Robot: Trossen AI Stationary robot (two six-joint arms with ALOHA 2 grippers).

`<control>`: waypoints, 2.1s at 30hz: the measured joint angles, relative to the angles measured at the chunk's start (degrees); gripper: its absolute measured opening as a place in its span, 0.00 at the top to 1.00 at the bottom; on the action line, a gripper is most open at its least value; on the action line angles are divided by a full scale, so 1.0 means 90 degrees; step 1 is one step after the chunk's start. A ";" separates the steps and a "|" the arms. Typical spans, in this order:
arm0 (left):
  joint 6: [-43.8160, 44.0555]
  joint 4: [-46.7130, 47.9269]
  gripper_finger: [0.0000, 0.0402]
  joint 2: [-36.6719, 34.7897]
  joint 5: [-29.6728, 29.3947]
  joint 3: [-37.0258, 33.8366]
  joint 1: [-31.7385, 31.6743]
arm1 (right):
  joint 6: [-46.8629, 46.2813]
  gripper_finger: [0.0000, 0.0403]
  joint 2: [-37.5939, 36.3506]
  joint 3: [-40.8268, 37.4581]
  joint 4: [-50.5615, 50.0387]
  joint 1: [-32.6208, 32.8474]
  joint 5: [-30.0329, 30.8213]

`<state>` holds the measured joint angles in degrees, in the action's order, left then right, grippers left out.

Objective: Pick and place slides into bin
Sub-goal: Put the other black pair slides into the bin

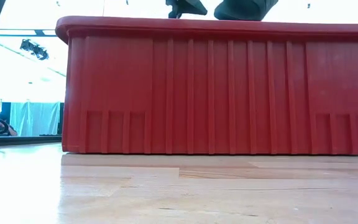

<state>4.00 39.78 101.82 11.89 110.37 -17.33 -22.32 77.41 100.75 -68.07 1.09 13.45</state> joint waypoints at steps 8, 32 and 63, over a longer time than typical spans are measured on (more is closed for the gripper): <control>-0.0802 0.0004 0.89 -0.0029 0.0002 0.0000 -0.0099 | 0.2048 0.98 0.0075 0.0000 -0.0682 0.0026 -0.1251; 0.0824 -0.2303 0.36 0.0228 -0.0188 -0.0012 0.0610 | 0.3145 0.98 0.1042 0.0000 -0.0779 0.0072 -0.1262; 0.0801 -0.2282 0.29 0.0418 -0.0731 -0.0026 0.0398 | 0.3321 0.98 0.0870 0.0002 -0.1059 0.0567 -0.0366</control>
<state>11.21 19.24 105.58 5.31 110.13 -13.74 7.57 85.24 100.77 -77.59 6.20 10.16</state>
